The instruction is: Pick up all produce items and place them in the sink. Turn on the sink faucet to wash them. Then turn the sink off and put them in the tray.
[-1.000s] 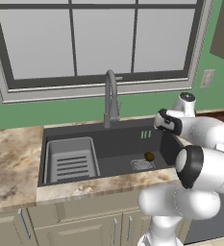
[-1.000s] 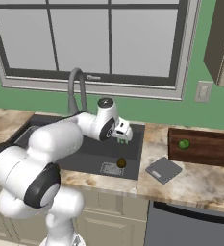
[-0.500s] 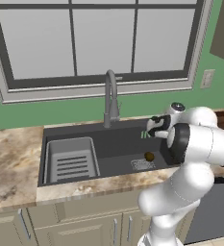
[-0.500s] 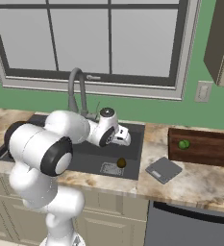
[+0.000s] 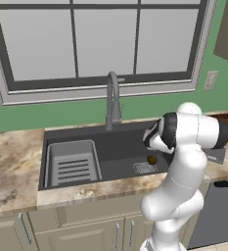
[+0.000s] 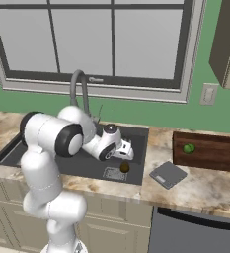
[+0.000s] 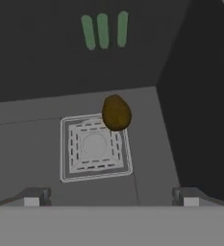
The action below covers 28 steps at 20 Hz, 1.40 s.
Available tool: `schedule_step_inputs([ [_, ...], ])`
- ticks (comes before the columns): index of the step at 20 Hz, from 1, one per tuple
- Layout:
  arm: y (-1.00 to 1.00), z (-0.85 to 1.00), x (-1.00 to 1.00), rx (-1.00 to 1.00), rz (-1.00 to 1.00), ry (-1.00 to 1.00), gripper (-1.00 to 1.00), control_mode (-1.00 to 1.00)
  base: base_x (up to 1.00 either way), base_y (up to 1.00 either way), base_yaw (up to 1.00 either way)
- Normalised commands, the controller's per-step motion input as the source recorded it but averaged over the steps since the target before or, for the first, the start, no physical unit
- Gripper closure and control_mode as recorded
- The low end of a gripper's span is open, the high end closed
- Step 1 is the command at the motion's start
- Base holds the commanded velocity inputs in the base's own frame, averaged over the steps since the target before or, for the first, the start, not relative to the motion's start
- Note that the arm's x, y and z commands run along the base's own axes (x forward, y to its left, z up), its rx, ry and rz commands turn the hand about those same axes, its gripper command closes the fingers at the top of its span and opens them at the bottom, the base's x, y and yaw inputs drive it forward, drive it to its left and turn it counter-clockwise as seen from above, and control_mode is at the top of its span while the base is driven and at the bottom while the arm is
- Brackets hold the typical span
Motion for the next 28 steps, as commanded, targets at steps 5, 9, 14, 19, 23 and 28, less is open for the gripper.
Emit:
schedule_step_inputs([
  [5, 0.00, -0.53, 0.08, 0.00, 0.00, 0.05, -1.00, -1.00, 0.00, 0.00, 0.00],
  [9, 0.00, -0.39, 0.16, 0.00, 0.00, 0.04, -1.00, -1.00, 0.00, 0.00, 0.00],
  [14, 0.00, -0.34, 0.27, 0.00, 0.00, 0.06, -1.00, -1.00, 0.00, 0.00, 0.00],
  [19, 0.00, -0.26, 0.37, 0.00, 0.00, 0.05, -1.00, -1.00, 0.00, 0.00, 0.00],
  [23, 0.00, -0.19, 0.43, 0.00, 0.00, 0.05, -1.00, -1.00, 0.00, 0.00, 0.00],
  [28, -0.01, -0.15, 0.48, 0.00, 0.00, 0.04, -1.00, -1.00, 0.00, 0.00, 0.00],
])
